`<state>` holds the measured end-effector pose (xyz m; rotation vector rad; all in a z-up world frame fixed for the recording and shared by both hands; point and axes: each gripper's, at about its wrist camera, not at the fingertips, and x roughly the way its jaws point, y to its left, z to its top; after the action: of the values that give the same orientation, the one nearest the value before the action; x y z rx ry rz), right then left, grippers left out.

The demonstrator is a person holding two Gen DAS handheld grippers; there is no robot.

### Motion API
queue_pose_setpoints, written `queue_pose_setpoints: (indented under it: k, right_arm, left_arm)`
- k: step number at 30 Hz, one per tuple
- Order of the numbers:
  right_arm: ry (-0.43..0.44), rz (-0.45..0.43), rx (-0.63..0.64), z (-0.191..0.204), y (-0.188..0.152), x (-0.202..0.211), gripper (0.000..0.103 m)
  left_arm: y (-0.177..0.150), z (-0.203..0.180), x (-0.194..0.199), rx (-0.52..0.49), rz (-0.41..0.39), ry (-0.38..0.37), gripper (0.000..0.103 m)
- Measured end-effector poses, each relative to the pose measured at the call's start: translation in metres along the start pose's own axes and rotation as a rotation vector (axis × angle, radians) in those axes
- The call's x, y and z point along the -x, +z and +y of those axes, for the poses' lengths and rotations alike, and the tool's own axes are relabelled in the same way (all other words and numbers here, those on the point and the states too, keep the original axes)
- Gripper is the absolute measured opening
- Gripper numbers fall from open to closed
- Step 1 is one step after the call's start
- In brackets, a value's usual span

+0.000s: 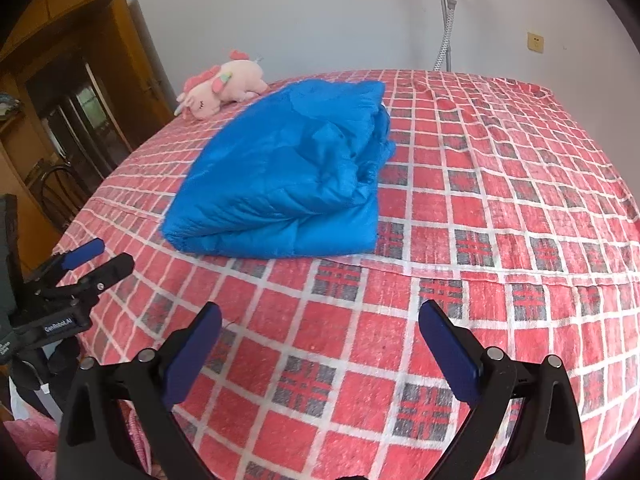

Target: Fold large clothes

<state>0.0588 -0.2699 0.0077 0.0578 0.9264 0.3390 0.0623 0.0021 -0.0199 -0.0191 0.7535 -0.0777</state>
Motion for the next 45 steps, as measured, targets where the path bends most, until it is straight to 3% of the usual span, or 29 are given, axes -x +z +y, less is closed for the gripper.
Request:
queue_pose_setpoints:
  k: [15, 45]
  right_arm:
    - [0.001, -0.037, 0.022, 0.011, -0.010, 0.025, 0.099]
    - [0.014, -0.065, 0.055, 0.017, -0.018, 0.039, 0.099]
  left_arm:
    - [-0.007, -0.005, 0.030, -0.012, -0.049, 0.024, 0.096]
    - [-0.011, -0.012, 0.042, -0.018, -0.062, 0.027, 0.096]
